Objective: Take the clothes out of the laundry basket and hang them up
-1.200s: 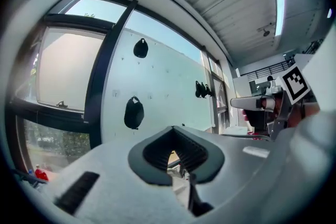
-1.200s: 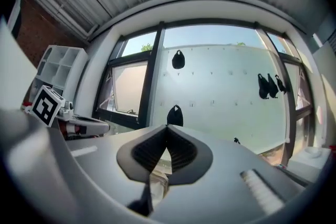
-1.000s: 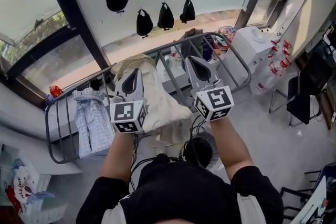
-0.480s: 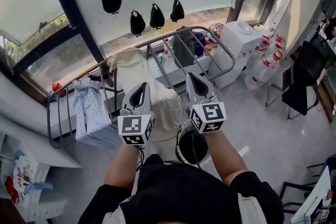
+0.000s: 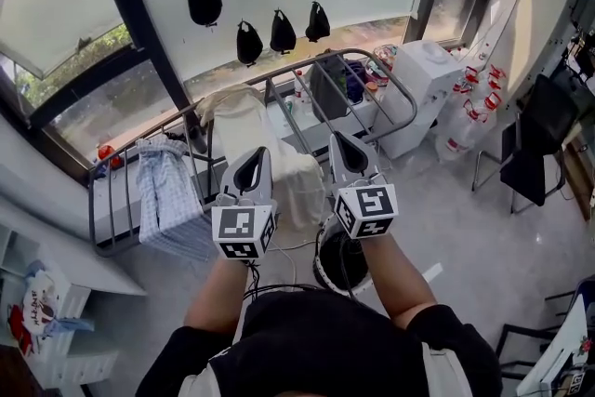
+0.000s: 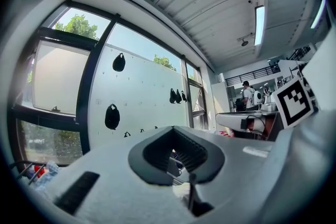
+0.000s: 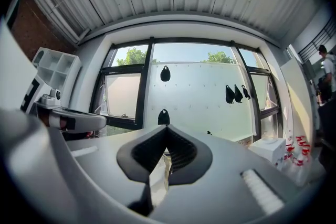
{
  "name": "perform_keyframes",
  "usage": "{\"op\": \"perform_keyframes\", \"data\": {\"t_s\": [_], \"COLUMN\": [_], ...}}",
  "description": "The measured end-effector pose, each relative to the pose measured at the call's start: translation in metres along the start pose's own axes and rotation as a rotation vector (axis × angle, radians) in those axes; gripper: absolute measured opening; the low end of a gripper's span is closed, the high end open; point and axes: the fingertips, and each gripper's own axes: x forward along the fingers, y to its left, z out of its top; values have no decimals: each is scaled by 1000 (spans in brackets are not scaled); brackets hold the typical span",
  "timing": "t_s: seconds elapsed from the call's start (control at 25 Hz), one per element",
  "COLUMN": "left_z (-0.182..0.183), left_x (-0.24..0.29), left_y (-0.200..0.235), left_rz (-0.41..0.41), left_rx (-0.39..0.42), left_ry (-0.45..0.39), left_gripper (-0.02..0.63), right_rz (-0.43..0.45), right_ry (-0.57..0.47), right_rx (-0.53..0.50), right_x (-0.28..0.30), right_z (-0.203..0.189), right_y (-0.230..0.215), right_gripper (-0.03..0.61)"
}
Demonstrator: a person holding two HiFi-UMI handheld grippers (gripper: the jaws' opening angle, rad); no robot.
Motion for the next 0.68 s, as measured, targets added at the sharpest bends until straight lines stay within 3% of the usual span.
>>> {"op": "perform_keyframes", "data": {"t_s": [0.36, 0.68], "left_z": [-9, -16], "left_x": [-7, -8], "left_y": [33, 62], "left_rz": [42, 53], "left_rx": [-13, 21], "left_ry": [12, 14], "left_gripper": [5, 5], "right_rz": [37, 25], "right_ry": [-4, 6], "right_rx": [10, -8], "right_x": [23, 47], "right_z": [0, -6], "right_y": [31, 48], "right_gripper": [12, 12]}}
